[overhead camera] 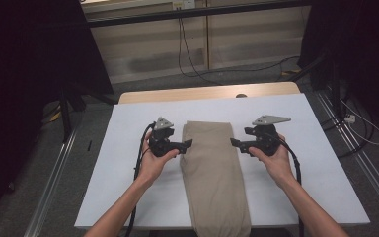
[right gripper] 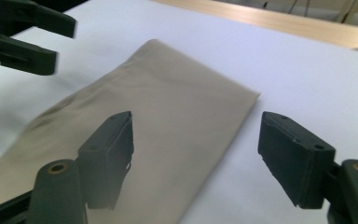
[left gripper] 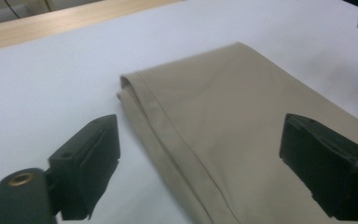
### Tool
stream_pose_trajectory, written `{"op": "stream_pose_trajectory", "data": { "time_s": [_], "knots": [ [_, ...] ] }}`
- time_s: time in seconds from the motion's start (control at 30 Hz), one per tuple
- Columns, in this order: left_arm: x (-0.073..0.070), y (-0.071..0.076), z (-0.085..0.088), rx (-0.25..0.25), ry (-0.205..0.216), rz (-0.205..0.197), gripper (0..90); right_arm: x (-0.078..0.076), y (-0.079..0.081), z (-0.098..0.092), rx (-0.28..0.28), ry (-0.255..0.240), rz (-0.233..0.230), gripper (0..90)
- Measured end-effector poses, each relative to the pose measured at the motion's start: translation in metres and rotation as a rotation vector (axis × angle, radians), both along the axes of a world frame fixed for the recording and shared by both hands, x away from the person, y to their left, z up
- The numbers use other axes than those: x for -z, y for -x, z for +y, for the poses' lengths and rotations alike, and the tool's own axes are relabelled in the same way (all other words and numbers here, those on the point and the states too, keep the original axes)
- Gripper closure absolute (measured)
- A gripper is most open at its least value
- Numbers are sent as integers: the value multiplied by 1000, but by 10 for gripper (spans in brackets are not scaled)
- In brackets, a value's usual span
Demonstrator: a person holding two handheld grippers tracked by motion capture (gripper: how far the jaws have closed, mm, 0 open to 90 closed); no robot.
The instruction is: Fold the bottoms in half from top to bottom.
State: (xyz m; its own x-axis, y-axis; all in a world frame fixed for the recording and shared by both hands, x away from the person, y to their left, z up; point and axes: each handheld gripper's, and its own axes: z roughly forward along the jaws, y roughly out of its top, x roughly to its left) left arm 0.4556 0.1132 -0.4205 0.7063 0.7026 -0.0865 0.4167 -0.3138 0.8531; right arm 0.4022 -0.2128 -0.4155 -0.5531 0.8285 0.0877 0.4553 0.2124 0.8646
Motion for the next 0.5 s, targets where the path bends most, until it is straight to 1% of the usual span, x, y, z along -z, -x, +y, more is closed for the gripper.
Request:
{"op": "stream_pose_trajectory", "data": {
  "time_s": [0.03,0.07,0.1,0.13,0.17,0.2,0.23,0.27,0.3,0.33,0.37,0.4,0.43,0.47,0.5],
  "knots": [
    [-1,-5,0,12,1,-7,107,1,-6,2,3,4,3,270],
    [-2,-10,0,-9,-7,-23,108,1,-13,4,-4,2,15,283],
    [-2,-15,0,-17,-6,-28,108,1,-20,6,-12,3,23,284],
    [-2,-21,-1,-18,0,-16,108,1,-28,7,-14,1,30,305],
    [-2,-26,-2,-27,-12,-13,119,2,-35,8,-17,4,31,340],
    [-2,-32,-3,-38,-22,-12,144,2,-43,8,-12,11,27,355],
    [-2,-37,-4,-47,-21,5,169,2,-52,9,-6,8,31,382],
    [-1,-43,-4,-62,-16,25,194,3,-60,9,1,18,39,413],
    [1,-48,-5,-74,-15,36,193,5,-68,9,8,36,46,447],
    [2,-52,-6,-70,-19,40,196,6,-74,9,18,50,47,470],
    [5,-56,-7,-71,-17,43,220,8,-81,9,12,59,62,480],
    [8,-60,-8,-80,-17,49,248,11,-87,10,7,64,73,483],
    [11,-65,-10,-85,-22,56,251,14,-93,11,13,79,80,495],
    [15,-69,-11,-84,-35,53,271,17,-99,12,6,91,87,510],
    [18,-74,-11,-77,-51,49,297,21,-105,14,3,103,106,509]
  ]
}}
